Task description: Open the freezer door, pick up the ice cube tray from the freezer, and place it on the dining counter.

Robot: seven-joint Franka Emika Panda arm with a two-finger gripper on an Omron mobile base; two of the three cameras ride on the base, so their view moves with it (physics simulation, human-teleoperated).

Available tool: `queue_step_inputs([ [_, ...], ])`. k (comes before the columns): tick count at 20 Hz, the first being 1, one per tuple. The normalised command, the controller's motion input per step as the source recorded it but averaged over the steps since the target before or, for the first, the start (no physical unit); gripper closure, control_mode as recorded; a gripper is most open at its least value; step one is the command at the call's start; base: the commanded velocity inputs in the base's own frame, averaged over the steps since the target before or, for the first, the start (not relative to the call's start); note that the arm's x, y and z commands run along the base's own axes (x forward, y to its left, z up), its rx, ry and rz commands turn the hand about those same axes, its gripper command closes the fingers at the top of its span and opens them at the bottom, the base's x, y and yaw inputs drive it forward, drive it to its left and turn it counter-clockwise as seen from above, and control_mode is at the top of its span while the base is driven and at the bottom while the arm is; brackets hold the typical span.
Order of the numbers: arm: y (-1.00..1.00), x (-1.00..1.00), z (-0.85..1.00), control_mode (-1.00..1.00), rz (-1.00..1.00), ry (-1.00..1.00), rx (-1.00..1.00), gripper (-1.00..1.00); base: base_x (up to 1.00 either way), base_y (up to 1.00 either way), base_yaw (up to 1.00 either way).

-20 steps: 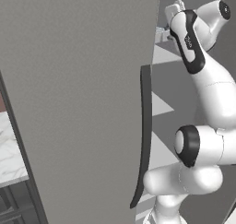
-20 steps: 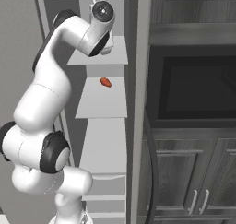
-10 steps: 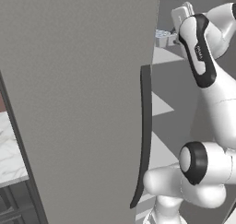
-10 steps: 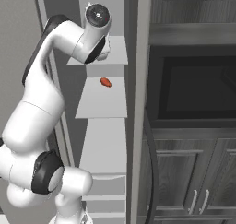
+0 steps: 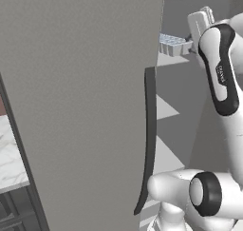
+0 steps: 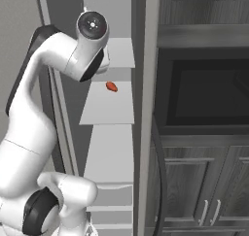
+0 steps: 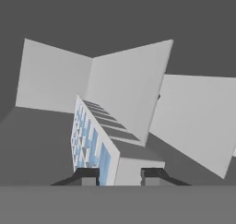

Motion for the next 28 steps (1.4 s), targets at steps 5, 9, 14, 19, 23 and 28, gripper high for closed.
queue_step_inputs([
  [5, -0.02, -0.76, 0.00, -1.00, -0.03, 0.00, 0.00, 1.00, 0.00, 0.00, 0.00],
  [9, -0.10, -0.78, 0.00, -1.00, -0.01, -0.01, 0.00, 1.00, 0.00, 0.00, 0.00],
  [14, -0.09, -0.74, 0.00, -1.00, -0.01, 0.00, 0.02, 1.00, 0.00, 0.00, 0.00],
  [19, 0.00, -0.61, 0.00, -1.00, -0.01, 0.00, 0.03, 1.00, 0.00, 0.00, 0.00],
  [23, 0.00, -0.55, 0.00, -1.00, -0.02, 0.01, 0.04, 1.00, 0.00, 0.00, 0.00],
  [28, 0.00, -0.57, 0.00, -1.00, -0.03, 0.04, 0.04, 1.00, 0.00, 0.00, 0.00],
])
